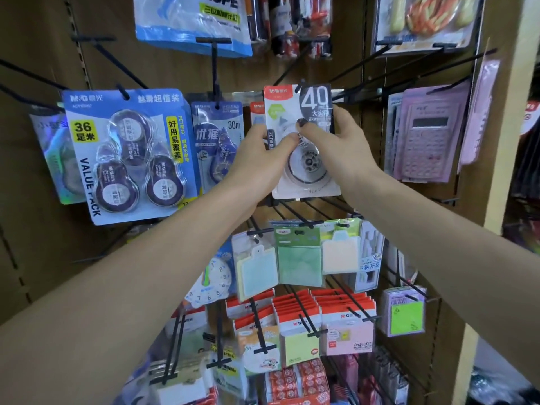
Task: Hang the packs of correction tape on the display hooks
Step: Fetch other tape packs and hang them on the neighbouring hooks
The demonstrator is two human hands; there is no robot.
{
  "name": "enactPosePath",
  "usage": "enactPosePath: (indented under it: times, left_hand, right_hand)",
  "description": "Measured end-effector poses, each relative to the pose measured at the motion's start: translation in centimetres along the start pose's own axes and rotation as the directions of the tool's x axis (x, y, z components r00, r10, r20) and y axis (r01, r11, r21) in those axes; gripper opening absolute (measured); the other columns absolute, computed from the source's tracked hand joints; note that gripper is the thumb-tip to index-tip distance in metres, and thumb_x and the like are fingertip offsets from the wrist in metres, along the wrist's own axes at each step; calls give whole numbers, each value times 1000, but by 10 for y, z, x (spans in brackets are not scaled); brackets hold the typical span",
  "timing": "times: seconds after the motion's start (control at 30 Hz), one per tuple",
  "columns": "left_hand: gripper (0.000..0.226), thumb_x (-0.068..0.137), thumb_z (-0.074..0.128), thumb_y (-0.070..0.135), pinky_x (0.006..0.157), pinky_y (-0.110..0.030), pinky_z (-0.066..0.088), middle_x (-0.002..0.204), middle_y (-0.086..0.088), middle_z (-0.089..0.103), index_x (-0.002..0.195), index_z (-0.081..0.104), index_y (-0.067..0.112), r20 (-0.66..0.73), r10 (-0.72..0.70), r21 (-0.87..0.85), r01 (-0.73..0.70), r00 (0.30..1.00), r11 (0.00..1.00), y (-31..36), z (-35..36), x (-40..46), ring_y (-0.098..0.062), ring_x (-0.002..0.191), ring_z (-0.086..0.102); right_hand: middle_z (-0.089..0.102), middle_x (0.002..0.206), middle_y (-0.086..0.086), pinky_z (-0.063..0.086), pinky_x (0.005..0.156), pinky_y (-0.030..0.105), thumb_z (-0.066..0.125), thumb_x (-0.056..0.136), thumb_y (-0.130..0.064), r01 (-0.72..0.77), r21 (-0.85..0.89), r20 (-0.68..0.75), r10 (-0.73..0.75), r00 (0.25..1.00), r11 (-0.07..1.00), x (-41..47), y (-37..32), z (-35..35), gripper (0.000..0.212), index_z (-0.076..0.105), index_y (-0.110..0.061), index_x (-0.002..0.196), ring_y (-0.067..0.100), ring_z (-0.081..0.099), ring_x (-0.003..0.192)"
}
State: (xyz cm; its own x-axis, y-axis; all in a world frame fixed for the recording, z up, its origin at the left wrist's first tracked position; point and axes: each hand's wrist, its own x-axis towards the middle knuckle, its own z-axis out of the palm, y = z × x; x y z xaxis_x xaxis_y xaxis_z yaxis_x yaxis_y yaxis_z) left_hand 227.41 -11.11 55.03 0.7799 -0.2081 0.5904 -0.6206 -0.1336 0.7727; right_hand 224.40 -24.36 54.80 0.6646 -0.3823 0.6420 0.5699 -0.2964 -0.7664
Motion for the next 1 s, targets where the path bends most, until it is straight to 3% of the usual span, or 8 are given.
enactPosePath:
  times: [0.1,0.17,0.27,0.4,0.6,0.77,0.9,1.0]
  left_hand:
    - [26,102,59,40,64,-27,45,98,7,63,118,56,19,-21,-55,95,57,998,994,-3,1,8,-9,85,61]
    - [32,101,60,35,62,-28,43,108,1,64,125,51,16,-11,-114,141,115,993,983,-7,1,15,-12,87,59]
    - [44,100,61,23,66,-27,47,104,2,56,137,38,16,-3,-196,202,192,981,960,-15,-1,24,-13,89,58]
    - [68,99,60,15,102,-39,52,113,2,57,156,23,23,42,-247,225,232,968,946,-25,0,33,-24,112,60]
    - [63,96,60,18,101,-39,50,133,-4,60,154,35,23,110,-288,285,247,951,926,-36,0,35,-25,121,57]
    - [63,102,54,19,77,-29,41,130,0,49,159,27,19,130,-251,353,192,959,916,-32,-4,22,-16,96,49]
    - [59,102,56,22,102,-38,50,122,-1,56,156,33,21,141,-166,328,112,976,938,-26,-10,-3,-20,109,59]
    - [44,100,58,16,105,-33,49,122,2,57,143,48,19,96,-34,286,5,995,958,-26,-16,-31,-15,114,59]
  right_hand:
    - [68,129,-7,48,77,16,70,98,-28,-48,-35,18,49,999,998,13,6,7,51,52,-25,146,5,65,108]
    - [67,133,-7,49,81,19,69,98,-31,-67,-85,31,69,997,994,26,14,14,54,49,-28,148,9,64,114]
    - [66,138,-6,53,103,37,68,98,-37,-90,-139,50,98,994,986,49,28,26,55,47,-33,149,17,64,123]
    - [68,134,-5,53,108,43,67,96,-41,-159,-149,39,166,985,976,70,41,44,53,49,-38,146,21,66,120]
    - [66,138,-4,50,111,44,61,98,-46,-199,-195,71,216,974,961,78,51,50,56,42,-40,150,24,65,122]
    - [56,150,7,46,108,37,57,100,-50,-241,-322,65,276,959,915,70,62,40,68,34,-23,158,31,57,134]
    - [41,159,18,41,96,37,53,101,-56,-292,-446,-36,309,951,846,44,61,22,80,24,-12,161,38,51,137]
    - [48,150,14,38,93,30,56,102,-44,-203,-400,-94,181,979,894,11,56,5,66,34,-12,156,33,53,130]
